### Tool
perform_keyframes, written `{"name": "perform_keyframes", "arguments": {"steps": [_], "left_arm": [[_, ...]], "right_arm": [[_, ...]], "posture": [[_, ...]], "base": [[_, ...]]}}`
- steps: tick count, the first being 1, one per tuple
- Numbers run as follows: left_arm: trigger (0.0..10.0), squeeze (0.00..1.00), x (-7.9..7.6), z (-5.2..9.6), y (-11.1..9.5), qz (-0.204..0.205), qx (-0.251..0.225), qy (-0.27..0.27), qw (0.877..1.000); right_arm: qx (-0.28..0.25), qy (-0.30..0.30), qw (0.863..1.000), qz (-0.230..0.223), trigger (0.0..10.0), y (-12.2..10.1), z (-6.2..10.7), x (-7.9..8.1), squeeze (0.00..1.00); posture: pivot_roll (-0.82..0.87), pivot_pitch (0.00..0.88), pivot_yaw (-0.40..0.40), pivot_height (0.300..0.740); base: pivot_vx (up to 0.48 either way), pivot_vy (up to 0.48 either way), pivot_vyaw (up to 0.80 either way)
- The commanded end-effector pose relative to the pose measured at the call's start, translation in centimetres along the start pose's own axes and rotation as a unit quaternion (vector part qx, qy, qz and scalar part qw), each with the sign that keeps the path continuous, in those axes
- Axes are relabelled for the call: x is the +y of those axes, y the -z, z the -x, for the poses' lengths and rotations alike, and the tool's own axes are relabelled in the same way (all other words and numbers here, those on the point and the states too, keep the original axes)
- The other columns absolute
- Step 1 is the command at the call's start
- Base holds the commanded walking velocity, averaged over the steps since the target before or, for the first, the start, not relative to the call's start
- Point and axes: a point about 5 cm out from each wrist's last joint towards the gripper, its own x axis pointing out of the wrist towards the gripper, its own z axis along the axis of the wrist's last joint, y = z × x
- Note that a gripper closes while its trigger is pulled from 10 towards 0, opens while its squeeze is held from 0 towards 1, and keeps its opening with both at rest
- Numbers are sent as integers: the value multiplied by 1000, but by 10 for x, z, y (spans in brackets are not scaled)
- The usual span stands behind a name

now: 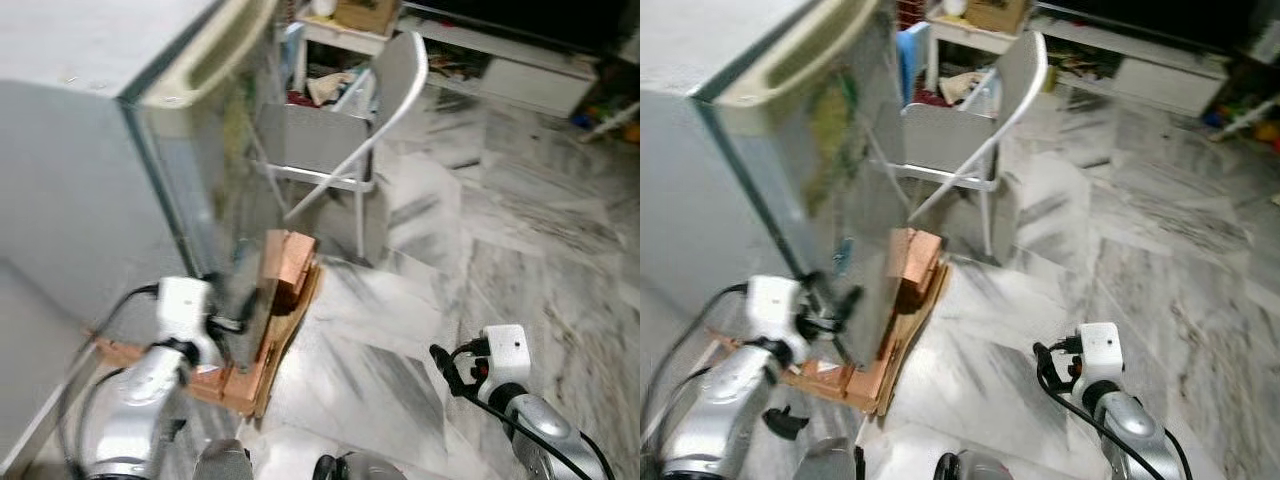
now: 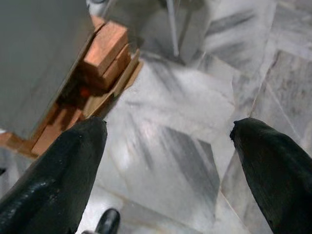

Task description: Restocking fridge

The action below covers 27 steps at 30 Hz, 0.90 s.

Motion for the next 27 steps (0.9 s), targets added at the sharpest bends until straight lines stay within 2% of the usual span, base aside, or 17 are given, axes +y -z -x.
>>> {"name": "perform_keyframes", "arguments": {"steps": [1, 3, 7, 8, 10, 12, 13, 15, 21, 24, 27], "left_arm": [[10000, 0, -37, -19, -25, -4, -38, 100, 994], [10000, 0, -42, -21, -31, 8, -42, 114, 993], [10000, 0, -9, -5, -11, 41, -6, 44, 998], [10000, 0, -3, 0, -6, 38, 4, 32, 999], [10000, 0, 19, 20, 6, 22, 29, -17, 999], [10000, 0, 28, 30, 8, 24, 34, -40, 998], [10000, 0, 35, 37, 7, 26, 33, -68, 997], [10000, 0, 36, 41, 8, 28, 34, -76, 996], [10000, 0, 28, 59, 30, 25, 73, -70, 995], [10000, 0, 38, 65, 39, 18, 85, -123, 989], [10000, 0, 40, 66, 39, 21, 83, -134, 987]], "right_arm": [[13, 0, 1000, 4, 10000, 7, 3, -4, 0], [14, -2, 1000, 5, 10000, 9, 4, -3, 0], [11, 3, 1000, 0, 10000, 12, 5, -3, 0], [11, 4, 1000, -2, 10000, 13, 5, -3, 0], [10, 5, 1000, -3, 10000, 16, 5, -4, 0], [9, 5, 1000, -3, 10000, 17, 5, -4, 0], [7, 5, 1000, -4, 10000, 16, 5, -4, 0], [6, 5, 1000, -4, 10000, 17, 4, -4, 0], [5, -3, 1000, 1, 10000, 16, 1, -4, 0], [-14, 1, 1000, 7, 10000, 13, 0, -5, 0], [-32, 5, 999, 10, 10000, 8, 0, -5, 0]], "posture": [[44, 43, -118, 740], [37, 43, -111, 740], [37, 45, -103, 740], [37, 45, -103, 740], [40, 51, -96, 740], [48, 58, -96, 740], [55, 59, -99, 740], [59, 58, -101, 740], [67, 62, -109, 740], [66, 60, -110, 740], [66, 56, -108, 740]], "base": [[0, 0, 0], [0, 0, 0], [0, 0, 0], [0, 0, 0], [0, 0, 0], [0, 0, 0], [0, 0, 0], [0, 0, 0], [0, 0, 0], [0, 0, 0], [0, 0, 0]]}}
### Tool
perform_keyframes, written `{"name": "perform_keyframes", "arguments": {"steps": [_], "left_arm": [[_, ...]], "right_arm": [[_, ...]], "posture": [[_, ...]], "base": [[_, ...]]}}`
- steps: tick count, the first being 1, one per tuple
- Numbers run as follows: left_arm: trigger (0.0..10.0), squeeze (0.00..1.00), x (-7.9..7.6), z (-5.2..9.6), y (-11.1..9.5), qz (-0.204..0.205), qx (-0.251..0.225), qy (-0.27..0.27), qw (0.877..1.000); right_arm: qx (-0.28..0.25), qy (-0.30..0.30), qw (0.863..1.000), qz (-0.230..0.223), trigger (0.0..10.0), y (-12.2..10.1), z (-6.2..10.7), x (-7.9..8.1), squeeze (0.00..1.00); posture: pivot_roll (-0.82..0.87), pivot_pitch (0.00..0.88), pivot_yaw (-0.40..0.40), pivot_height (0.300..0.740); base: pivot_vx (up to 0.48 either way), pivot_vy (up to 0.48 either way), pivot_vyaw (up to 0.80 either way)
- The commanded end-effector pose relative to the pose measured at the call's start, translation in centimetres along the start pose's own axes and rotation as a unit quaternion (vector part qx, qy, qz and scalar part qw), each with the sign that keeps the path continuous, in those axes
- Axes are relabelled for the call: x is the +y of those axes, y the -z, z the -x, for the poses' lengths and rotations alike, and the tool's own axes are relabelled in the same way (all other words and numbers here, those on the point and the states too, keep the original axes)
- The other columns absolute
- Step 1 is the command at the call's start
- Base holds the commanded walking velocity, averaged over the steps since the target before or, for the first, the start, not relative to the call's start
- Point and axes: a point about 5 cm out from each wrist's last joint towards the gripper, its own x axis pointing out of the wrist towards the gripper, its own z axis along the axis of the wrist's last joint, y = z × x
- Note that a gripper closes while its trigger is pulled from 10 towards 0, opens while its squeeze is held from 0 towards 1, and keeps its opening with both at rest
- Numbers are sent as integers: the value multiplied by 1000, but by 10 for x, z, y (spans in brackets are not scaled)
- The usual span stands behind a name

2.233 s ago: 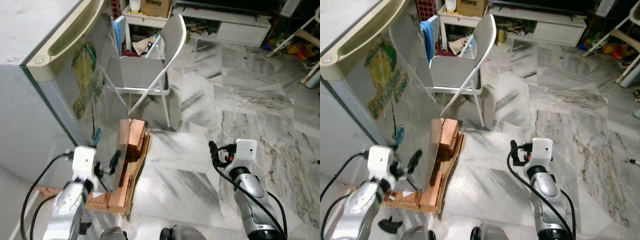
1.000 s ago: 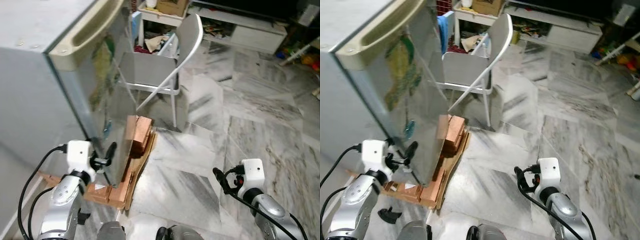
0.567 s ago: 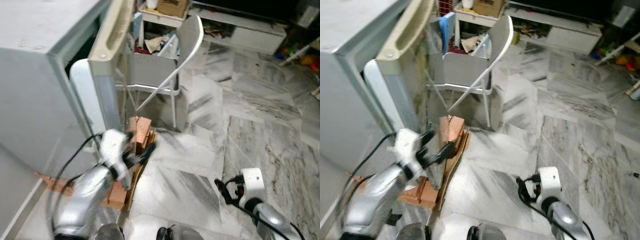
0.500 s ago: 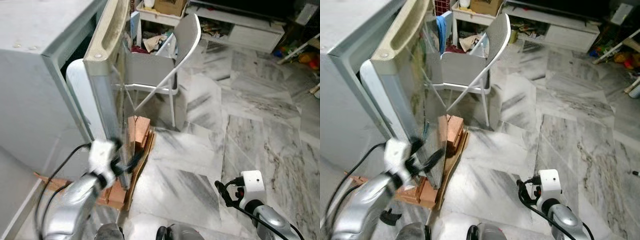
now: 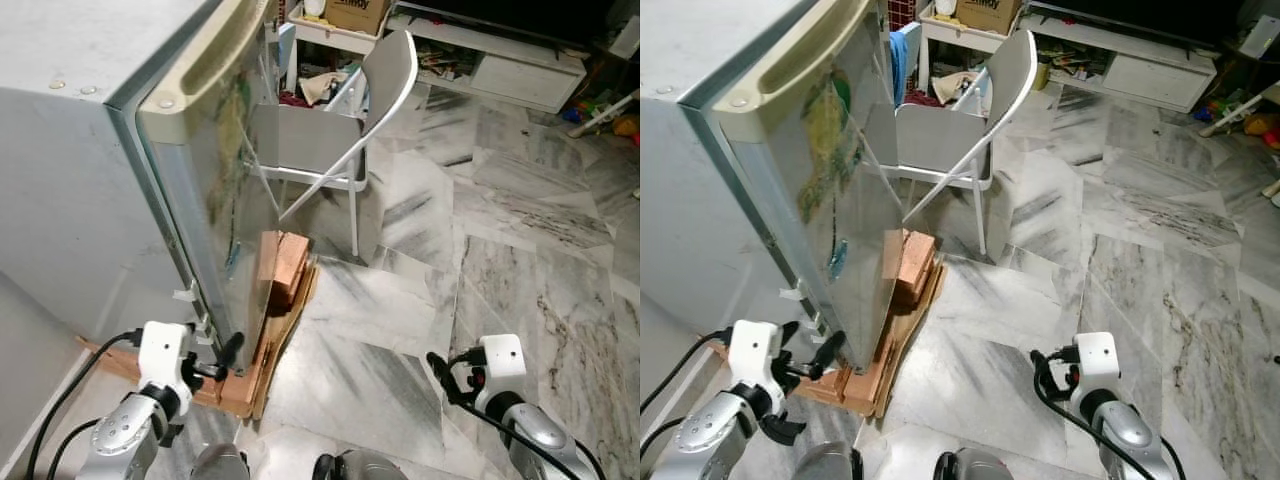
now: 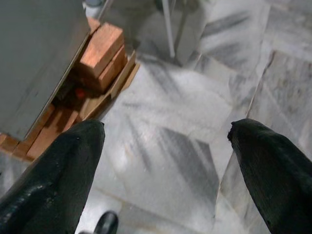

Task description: Restocking fridge

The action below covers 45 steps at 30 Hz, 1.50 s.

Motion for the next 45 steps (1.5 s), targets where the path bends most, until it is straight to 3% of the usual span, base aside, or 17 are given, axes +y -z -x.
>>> {"name": "perform_keyframes", "arguments": {"steps": [1, 8, 10, 21, 27, 30, 32, 39, 45], "left_arm": [[10000, 0, 4, -1, -3, -5, -10, -20, 1000], [10000, 0, 16, -13, -17, -30, -48, -75, 996], [10000, 0, 24, -23, -29, -26, -69, -101, 992], [10000, 0, 35, -43, -50, -43, -101, -124, 986], [10000, 0, 23, -57, -59, -41, -116, -93, 988], [10000, 0, -7, -69, -75, -73, -138, -1, 988], [10000, 0, -18, -72, -83, -89, -149, 27, 984], [10000, 0, -24, -80, -101, -79, -172, 35, 981], [10000, 0, -30, -81, -102, -68, -173, 53, 981]], "right_arm": [[-17, 10, 1000, 7, 10000, -7, 2, -3, 0], [-28, 14, 999, 8, 10000, -10, 1, -2, 0], [-34, 12, 999, 14, 10000, -15, -1, 1, 0], [-40, 14, 999, 16, 10000, -17, 3, 4, 0], [-39, 12, 999, 17, 10000, -16, 4, 6, 0], [-37, 12, 999, 17, 10000, -16, 4, 6, 0], [-36, 13, 999, 18, 10000, -15, 5, 6, 0], [-35, 18, 999, 18, 10000, -13, 5, 5, 0], [-32, 18, 999, 18, 10000, -12, 5, 6, 0]], "posture": [[66, 53, -109, 740], [62, 47, -109, 740], [58, 47, -110, 740], [38, 53, -101, 740], [35, 60, -100, 740], [32, 64, -102, 740], [29, 65, -99, 740], [18, 64, -91, 740], [21, 63, -95, 740]], "base": [[0, 0, 0], [0, 0, 0], [0, 0, 0], [0, 0, 0], [0, 0, 0], [0, 0, 0], [0, 0, 0], [0, 0, 0], [0, 0, 0]]}}
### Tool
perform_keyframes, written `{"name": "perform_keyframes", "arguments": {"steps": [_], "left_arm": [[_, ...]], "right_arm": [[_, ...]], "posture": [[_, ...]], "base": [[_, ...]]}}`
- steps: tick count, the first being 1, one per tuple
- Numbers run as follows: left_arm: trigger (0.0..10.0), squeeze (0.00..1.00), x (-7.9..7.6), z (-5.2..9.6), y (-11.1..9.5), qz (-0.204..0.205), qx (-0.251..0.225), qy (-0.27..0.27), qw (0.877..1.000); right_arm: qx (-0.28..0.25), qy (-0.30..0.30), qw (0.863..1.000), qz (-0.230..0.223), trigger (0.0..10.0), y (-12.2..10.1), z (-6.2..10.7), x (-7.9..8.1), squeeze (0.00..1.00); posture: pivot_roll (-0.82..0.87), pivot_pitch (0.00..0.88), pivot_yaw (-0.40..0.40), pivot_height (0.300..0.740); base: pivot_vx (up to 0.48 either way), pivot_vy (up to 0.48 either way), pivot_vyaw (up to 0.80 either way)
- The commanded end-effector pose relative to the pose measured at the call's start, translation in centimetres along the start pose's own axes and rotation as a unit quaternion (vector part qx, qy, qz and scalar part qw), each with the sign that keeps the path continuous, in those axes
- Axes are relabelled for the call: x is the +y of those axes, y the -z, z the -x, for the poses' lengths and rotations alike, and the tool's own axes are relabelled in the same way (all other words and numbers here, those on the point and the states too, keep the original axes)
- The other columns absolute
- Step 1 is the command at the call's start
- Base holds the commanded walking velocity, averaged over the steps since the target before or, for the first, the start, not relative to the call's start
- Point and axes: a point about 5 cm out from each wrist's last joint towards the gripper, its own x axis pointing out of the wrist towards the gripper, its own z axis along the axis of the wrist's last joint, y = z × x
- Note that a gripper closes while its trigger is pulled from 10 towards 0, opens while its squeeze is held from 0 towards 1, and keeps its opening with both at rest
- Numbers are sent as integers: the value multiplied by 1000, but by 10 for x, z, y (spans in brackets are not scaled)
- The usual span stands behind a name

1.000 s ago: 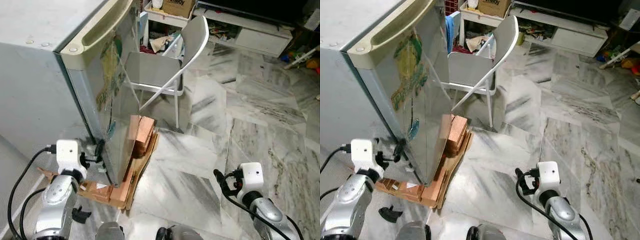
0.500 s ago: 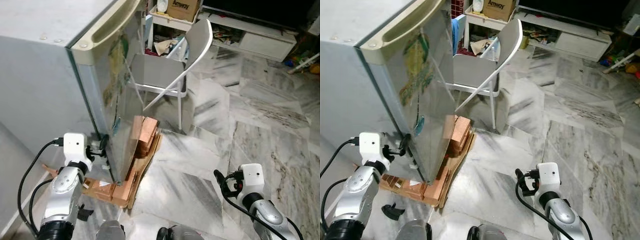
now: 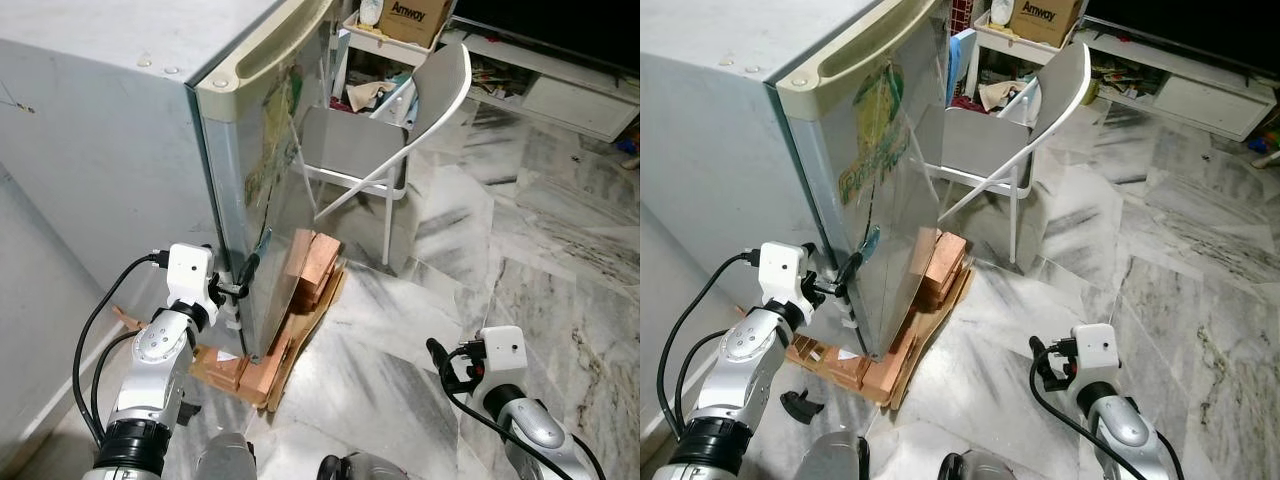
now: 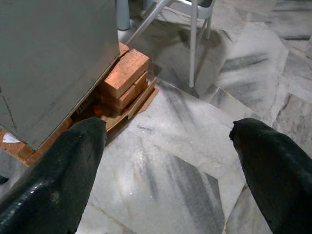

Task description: Restocking fridge

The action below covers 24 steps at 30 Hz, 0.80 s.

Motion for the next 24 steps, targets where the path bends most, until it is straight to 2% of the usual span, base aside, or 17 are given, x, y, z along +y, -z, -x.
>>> {"name": "perform_keyframes", "arguments": {"steps": [1, 5, 10, 13, 17, 24], "left_arm": [[10000, 0, -17, -14, -34, -8, -61, 54, 997], [10000, 0, -34, -15, -38, -2, -59, 106, 993], [10000, 0, -42, -15, -36, 0, -46, 139, 989], [10000, 0, -45, -12, -25, 3, -17, 161, 987], [10000, 0, -45, -10, -18, -6, -5, 155, 988], [10000, 0, -25, -17, -13, -20, 10, 85, 996]], "right_arm": [[3, 4, 1000, 5, 10000, 0, 2, -3, 0], [5, 0, 1000, 6, 10000, 1, 1, -2, 0], [5, -1, 1000, 6, 10000, 1, 0, -1, 0], [6, -2, 1000, 5, 10000, 0, 1, 0, 0], [7, -3, 1000, 5, 10000, 0, 1, 1, 0], [8, -5, 1000, 7, 10000, 0, 0, 2, 0]], "posture": [[23, 61, -96, 740], [25, 59, -96, 740], [20, 57, -93, 740], [17, 55, -90, 740], [18, 56, -93, 740], [19, 56, -95, 740]], "base": [[0, 0, 0], [0, 0, 0], [0, 0, 0], [0, 0, 0], [0, 0, 0], [0, 0, 0]]}}
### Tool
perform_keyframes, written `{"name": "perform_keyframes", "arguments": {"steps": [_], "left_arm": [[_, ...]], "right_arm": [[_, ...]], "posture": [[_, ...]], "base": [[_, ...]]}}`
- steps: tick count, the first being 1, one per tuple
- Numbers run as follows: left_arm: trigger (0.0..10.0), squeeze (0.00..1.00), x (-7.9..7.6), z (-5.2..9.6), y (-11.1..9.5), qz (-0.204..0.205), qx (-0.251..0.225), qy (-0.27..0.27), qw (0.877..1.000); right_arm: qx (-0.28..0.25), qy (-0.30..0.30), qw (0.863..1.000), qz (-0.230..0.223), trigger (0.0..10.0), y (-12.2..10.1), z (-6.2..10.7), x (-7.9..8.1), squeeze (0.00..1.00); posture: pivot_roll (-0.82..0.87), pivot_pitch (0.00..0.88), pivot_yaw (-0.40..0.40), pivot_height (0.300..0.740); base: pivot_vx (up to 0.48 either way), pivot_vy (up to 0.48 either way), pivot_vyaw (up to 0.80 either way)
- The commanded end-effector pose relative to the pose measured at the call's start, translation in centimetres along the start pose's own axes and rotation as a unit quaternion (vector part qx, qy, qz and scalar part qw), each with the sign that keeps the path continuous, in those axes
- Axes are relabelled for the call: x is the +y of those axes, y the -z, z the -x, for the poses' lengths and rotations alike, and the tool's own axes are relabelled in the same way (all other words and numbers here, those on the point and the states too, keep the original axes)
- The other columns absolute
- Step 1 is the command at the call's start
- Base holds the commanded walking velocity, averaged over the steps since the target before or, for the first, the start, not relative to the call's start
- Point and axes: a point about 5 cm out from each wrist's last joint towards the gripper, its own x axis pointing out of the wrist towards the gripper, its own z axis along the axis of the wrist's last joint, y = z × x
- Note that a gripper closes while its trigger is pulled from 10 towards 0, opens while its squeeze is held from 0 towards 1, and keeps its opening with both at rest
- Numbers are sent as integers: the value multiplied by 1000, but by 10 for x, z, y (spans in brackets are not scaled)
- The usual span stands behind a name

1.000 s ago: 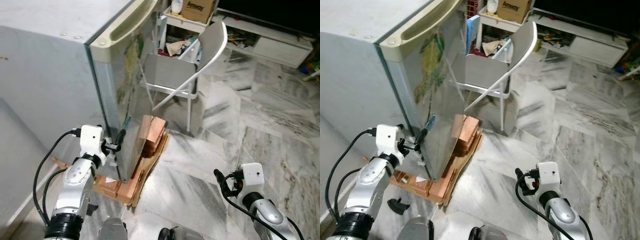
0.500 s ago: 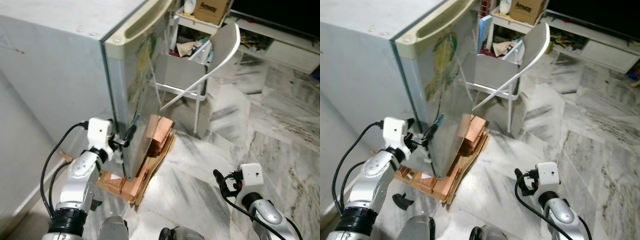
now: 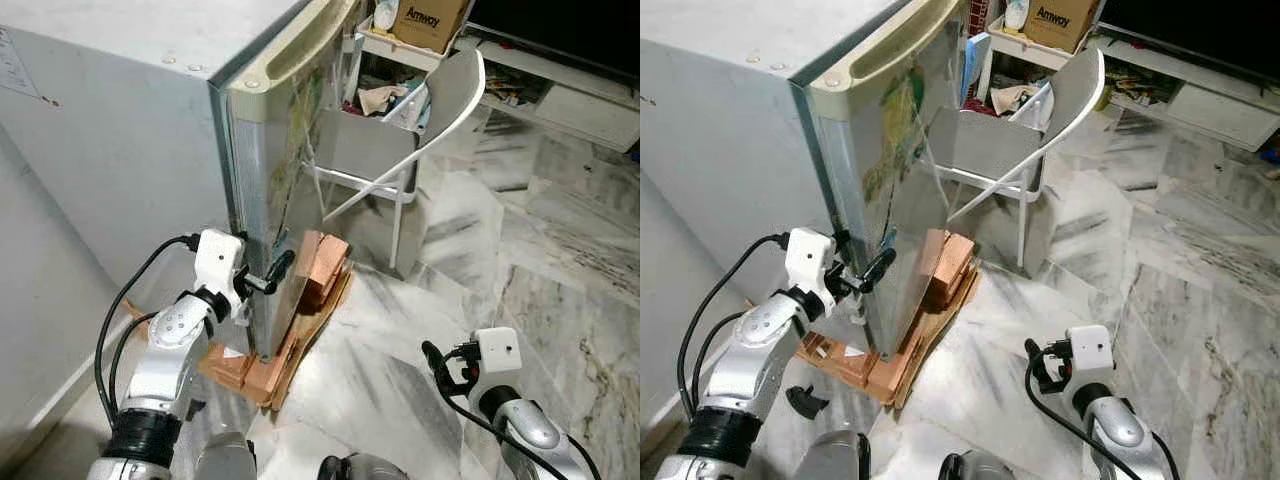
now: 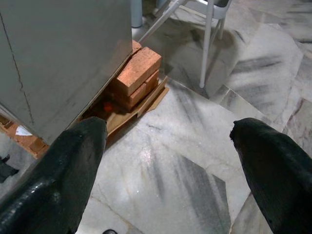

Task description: Restocking fridge

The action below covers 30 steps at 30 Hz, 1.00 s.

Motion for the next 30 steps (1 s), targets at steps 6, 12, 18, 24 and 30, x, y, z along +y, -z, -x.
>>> {"name": "perform_keyframes", "arguments": {"steps": [6, 12, 18, 24, 30], "left_arm": [[10000, 0, 14, -17, 3, -19, 33, -47, 998], [10000, 0, 10, -41, -7, -25, 37, -36, 998], [10000, 0, -87, -57, -54, -32, -29, 230, 972], [10000, 0, -126, -50, -59, -11, -48, 307, 950], [10000, 0, -69, -35, -32, 1, 1, 193, 981]], "right_arm": [[0, 2, 1000, 7, 10000, -3, 1, -1, 0], [1, 3, 1000, 7, 10000, -3, -1, 0, 0], [2, 2, 1000, 7, 10000, -2, -2, 0, 0], [4, 2, 1000, 0, 10000, 2, -5, 3, 0], [2, 5, 1000, -7, 10000, 4, -4, 3, 0]], "posture": [[18, 54, -95, 740], [14, 51, -91, 740], [16, 49, -87, 740], [17, 46, -70, 740], [29, 55, -70, 740]], "base": [[0, 0, 0], [0, 0, 0], [0, 0, 0], [0, 0, 0], [0, 0, 0]]}}
